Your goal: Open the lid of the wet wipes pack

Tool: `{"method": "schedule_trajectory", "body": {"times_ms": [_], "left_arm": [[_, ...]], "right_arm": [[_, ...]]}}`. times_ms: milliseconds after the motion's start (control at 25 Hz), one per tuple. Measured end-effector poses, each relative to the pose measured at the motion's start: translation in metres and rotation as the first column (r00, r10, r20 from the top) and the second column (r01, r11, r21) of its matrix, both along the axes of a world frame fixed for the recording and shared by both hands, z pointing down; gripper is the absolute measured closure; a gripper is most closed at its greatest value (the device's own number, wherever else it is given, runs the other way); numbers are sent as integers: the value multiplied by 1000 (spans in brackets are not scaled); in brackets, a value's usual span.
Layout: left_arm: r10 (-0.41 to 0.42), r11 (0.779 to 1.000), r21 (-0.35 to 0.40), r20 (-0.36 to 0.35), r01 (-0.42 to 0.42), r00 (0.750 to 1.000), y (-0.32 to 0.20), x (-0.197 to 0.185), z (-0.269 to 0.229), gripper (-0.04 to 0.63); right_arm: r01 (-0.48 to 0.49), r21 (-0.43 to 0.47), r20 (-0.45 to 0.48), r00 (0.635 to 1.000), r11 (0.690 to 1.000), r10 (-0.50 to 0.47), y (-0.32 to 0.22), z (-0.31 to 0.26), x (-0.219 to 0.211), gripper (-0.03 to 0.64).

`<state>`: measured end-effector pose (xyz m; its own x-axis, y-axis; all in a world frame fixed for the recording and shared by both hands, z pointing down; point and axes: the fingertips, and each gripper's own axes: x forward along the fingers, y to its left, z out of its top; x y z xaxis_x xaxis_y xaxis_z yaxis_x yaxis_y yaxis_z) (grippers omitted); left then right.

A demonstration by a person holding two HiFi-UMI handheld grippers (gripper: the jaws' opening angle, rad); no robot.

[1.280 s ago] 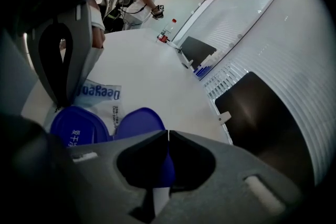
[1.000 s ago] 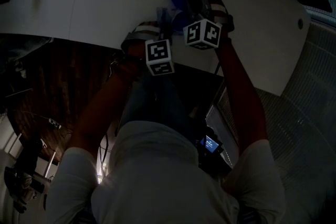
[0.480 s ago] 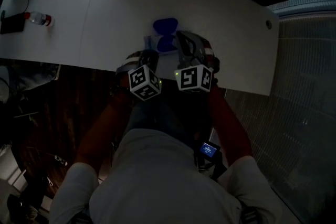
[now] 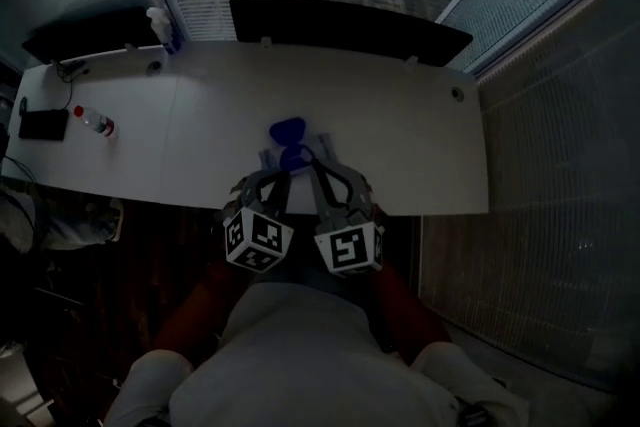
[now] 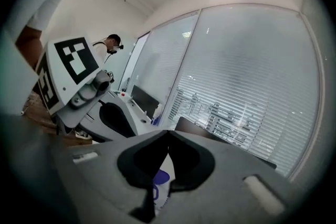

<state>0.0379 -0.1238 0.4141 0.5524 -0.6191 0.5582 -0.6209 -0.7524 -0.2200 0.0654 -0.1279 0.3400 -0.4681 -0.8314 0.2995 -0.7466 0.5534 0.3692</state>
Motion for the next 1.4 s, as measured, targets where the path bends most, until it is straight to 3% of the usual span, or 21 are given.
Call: {"method": "schedule_trajectory", "body": {"times_ms": [240, 520, 800, 1400], "left_arm": [[9, 994, 112, -84, 1, 996, 17, 9, -57, 594], [33, 984, 176, -145, -7, 989, 31, 20, -101, 594], [45, 983, 185, -203, -6, 978, 38, 29, -116, 594], [22, 980, 198, -196, 17, 980, 37, 26, -119, 594]], "right_arm": [[-14, 59, 62, 998, 998, 11, 37, -56, 6, 615], [-20, 98, 192, 981, 995, 1, 65, -98, 4, 615], [-60, 133, 221, 975, 989, 29, 71, -106, 12, 617], [-48, 126, 214, 977, 991, 20, 69, -105, 17, 617]]}}
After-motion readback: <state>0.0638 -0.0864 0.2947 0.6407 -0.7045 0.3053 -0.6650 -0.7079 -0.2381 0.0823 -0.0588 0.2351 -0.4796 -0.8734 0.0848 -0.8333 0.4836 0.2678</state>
